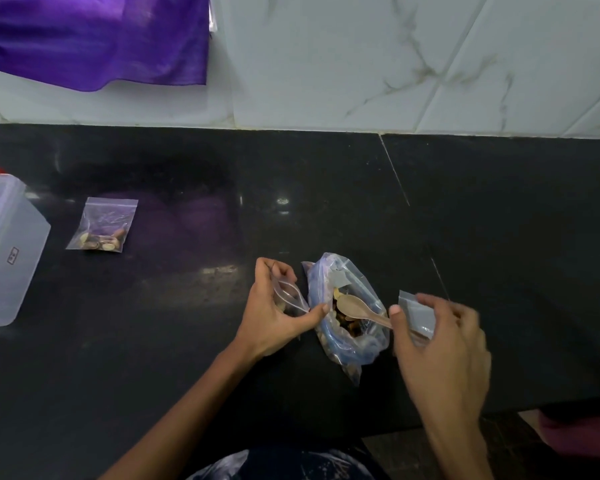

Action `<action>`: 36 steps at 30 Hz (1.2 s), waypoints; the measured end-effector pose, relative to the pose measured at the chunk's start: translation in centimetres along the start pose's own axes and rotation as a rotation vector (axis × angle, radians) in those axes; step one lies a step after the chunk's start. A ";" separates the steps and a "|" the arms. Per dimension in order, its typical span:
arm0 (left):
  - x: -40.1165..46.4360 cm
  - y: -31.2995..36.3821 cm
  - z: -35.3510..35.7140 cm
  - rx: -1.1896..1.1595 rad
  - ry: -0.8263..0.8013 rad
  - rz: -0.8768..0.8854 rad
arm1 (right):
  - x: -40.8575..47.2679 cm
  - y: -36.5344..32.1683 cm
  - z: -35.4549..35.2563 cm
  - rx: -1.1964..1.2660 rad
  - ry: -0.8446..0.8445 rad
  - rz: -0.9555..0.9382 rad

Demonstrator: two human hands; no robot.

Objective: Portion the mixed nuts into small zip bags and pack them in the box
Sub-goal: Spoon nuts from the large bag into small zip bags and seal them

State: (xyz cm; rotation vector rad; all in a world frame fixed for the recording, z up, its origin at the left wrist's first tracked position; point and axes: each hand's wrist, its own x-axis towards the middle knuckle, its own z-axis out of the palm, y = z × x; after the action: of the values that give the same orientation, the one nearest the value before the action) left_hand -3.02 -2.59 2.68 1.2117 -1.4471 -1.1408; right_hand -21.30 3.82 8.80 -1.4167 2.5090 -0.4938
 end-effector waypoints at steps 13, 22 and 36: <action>-2.9 5.7 -5.5 -0.148 -0.014 -0.248 | -1.6 -9.8 3.0 0.915 -0.623 -0.320; -4.4 6.9 -9.0 -0.212 0.153 -0.063 | -3.0 -13.2 3.6 1.160 -0.786 -0.122; -5.3 6.9 -10.9 -0.212 0.369 -0.122 | -6.1 -16.2 4.2 1.113 -0.634 -0.265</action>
State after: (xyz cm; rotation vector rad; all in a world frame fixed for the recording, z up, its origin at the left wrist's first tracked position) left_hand 7.16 2.24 10.88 1.2923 -0.9632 -1.0545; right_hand -4.04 0.51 11.42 -1.1297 1.1721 -1.0495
